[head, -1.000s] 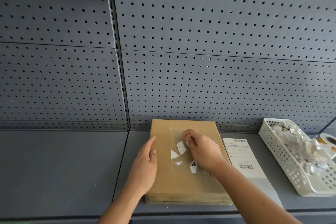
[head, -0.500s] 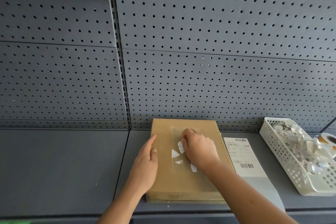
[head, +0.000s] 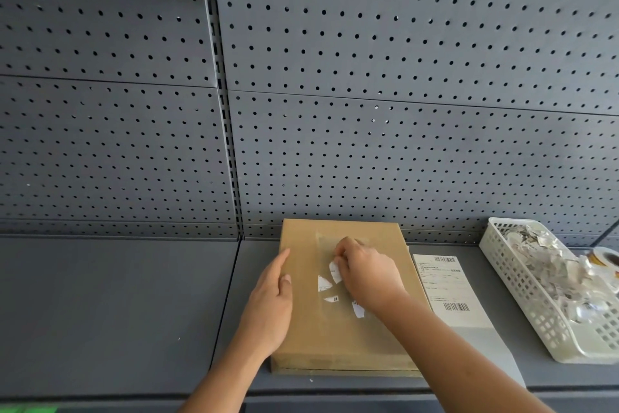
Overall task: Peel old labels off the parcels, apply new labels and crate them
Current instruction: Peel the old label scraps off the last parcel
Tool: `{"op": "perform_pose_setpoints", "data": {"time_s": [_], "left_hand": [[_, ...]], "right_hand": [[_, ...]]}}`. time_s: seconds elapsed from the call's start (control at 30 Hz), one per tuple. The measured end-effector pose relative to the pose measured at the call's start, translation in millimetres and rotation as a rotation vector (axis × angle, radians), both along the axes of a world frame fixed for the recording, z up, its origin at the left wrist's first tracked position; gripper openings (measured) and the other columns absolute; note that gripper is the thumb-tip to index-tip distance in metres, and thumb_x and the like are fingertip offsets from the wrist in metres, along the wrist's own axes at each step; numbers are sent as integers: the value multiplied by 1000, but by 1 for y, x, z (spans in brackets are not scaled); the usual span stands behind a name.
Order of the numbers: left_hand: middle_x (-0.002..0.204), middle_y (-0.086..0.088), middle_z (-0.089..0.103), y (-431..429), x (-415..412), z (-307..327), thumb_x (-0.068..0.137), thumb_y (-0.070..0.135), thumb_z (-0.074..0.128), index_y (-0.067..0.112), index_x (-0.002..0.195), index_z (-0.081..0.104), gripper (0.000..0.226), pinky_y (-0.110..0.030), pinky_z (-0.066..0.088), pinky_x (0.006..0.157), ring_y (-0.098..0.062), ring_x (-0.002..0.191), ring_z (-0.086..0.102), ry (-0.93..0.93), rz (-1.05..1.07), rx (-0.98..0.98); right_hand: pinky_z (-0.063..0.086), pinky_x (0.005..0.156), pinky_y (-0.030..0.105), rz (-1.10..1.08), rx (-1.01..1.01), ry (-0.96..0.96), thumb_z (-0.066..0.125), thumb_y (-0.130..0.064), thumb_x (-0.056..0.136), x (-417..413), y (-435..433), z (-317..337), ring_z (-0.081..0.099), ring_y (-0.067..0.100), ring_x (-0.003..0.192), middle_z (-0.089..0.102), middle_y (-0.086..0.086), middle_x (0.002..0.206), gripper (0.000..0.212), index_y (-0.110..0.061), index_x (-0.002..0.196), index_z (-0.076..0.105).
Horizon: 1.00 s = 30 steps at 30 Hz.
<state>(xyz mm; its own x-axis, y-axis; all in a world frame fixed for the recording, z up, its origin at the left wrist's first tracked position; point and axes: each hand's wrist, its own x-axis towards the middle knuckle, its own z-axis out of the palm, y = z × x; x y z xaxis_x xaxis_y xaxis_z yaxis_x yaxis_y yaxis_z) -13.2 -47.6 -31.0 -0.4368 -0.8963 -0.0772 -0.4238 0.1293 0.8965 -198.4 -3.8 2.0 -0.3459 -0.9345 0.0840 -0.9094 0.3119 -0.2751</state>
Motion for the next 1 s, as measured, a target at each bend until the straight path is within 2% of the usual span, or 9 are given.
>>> {"op": "perform_pose_setpoints", "data": {"time_s": [0.1,0.2,0.37,0.53,0.67,0.77,0.87,1.0], "left_hand": [[160,22,28,0,0,0,109,28,32,47,153,29,48,-19,23,112,0,144,29,1,4,-5],[159,23,28,0,0,-1,109,29,31,48,153,28,48,-21,24,113,0,144,29,-2,0,-10],[160,22,28,0,1,-1,109,29,31,48,153,28,47,-19,23,110,-1,145,29,1,-3,-14],[160,20,28,0,0,-2,109,29,31,48,153,27,47,-20,24,111,-3,145,30,-14,-8,-24],[161,20,28,-1,0,-1,109,30,31,47,153,28,47,-21,24,112,-3,146,29,-9,-3,-19],[160,21,28,0,0,-1,109,30,30,48,153,28,47,-21,24,111,-3,145,30,-10,-1,-15],[160,22,28,0,1,-1,109,30,30,48,153,28,47,-23,25,114,-2,145,30,-2,-2,-8],[160,22,27,1,1,0,110,30,29,48,153,27,47,-21,24,112,-1,145,29,-1,-7,-10]], "right_hand": [[42,61,32,-5,36,65,38,-13,95,2,-1,-1,62,24,79,59,-6,104,18,-21,107,51],[41,62,32,-6,69,28,39,-14,96,0,-3,1,61,24,79,59,-5,102,17,-21,106,51],[50,72,33,3,95,-191,37,-15,96,-9,-1,6,61,17,82,63,-11,95,21,-27,98,54],[54,77,36,-9,49,-377,44,-18,96,-15,1,6,60,10,78,64,-15,88,21,-33,88,57],[54,76,37,-21,-32,-472,50,-23,98,-17,4,6,61,11,77,64,-9,85,12,-30,95,59],[51,73,29,13,-23,-384,55,-24,96,-16,6,6,57,4,77,58,-14,88,10,-29,103,60],[52,74,33,30,-26,-265,54,-20,94,-11,6,6,60,10,79,57,-12,97,10,-26,96,62],[51,74,33,11,-39,-263,51,-20,95,-9,8,5,58,9,82,56,-14,97,14,-29,92,61]]}}
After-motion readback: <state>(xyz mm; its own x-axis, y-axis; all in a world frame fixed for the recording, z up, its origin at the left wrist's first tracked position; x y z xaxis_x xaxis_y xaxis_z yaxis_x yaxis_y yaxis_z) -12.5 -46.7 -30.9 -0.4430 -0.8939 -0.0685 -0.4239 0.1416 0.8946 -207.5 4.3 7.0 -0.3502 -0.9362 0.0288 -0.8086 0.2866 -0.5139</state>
